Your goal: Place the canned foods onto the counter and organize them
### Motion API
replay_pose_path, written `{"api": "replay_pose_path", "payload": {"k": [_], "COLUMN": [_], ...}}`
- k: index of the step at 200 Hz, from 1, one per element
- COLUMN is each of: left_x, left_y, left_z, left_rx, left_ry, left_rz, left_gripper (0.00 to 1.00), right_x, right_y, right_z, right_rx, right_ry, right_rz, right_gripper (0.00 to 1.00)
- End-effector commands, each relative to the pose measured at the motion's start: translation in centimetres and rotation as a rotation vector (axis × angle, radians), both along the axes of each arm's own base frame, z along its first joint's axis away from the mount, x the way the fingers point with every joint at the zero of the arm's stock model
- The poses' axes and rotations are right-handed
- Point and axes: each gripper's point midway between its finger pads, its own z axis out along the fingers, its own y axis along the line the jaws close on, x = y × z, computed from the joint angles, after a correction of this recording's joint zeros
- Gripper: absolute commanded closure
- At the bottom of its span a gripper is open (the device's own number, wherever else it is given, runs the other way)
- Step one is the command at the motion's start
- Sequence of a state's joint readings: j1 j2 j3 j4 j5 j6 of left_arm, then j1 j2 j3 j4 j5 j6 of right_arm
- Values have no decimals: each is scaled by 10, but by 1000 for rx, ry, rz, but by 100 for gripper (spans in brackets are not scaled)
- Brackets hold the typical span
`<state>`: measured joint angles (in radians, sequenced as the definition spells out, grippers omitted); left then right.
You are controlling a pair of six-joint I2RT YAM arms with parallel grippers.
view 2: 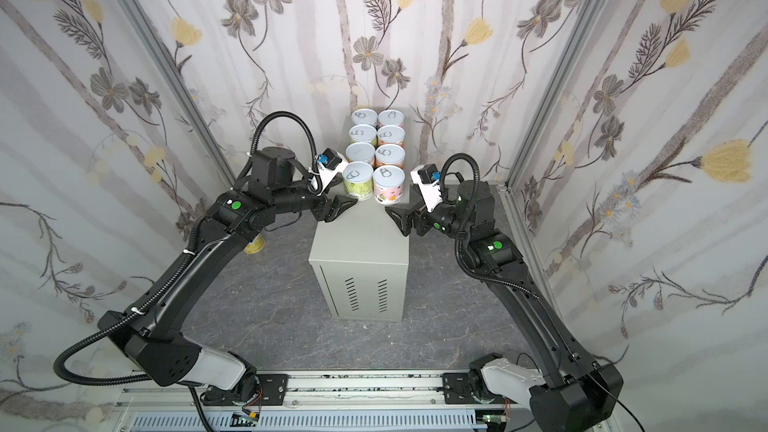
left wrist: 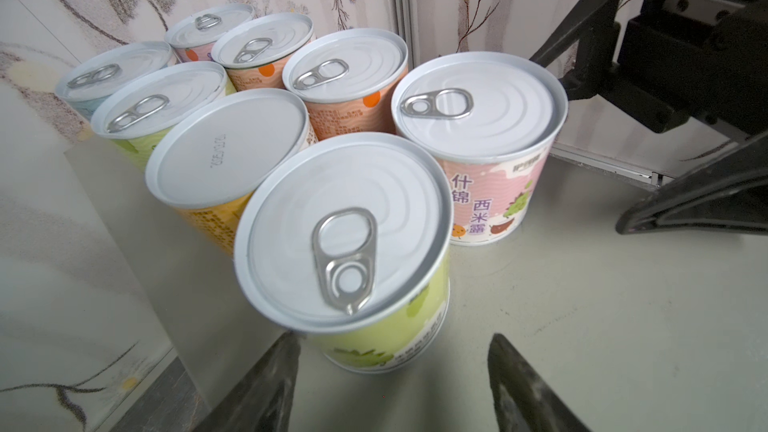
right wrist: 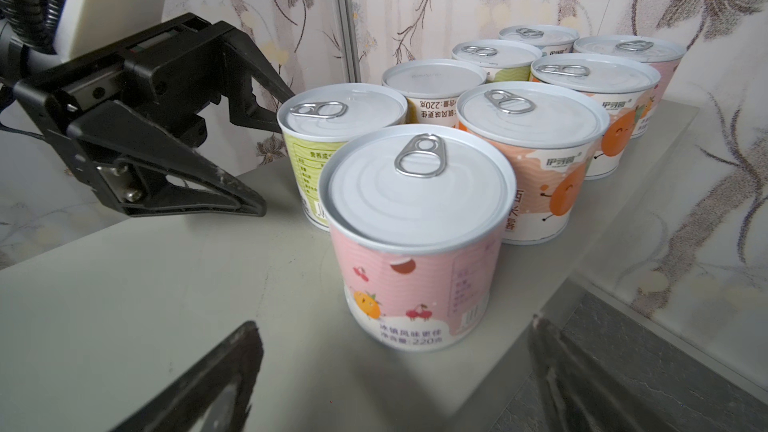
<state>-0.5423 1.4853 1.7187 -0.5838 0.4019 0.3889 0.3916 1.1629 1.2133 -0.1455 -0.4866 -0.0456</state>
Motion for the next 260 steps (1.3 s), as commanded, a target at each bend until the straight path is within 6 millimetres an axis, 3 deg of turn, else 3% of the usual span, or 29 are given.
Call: {"api": "replay_pose_path", "payload": {"k": [1,94,260], "left_x": [-1,0,-1], "left_y": [4,4,6], "left_z": [11,9,4], "left_rx": [-7,2,18], "left_ry": [-36,-51,-53], "left_rz": [12,7,11], "left_gripper": [25,24,24], "right_x": [2,9,23], "right_y": [1,8,10], "right_z": [9,18,13], "right_rx": [12,77,72], "right_ry": [-54,-80,-71], "right_rz": [2,-33,-63], "right_gripper": [1,5,16]}}
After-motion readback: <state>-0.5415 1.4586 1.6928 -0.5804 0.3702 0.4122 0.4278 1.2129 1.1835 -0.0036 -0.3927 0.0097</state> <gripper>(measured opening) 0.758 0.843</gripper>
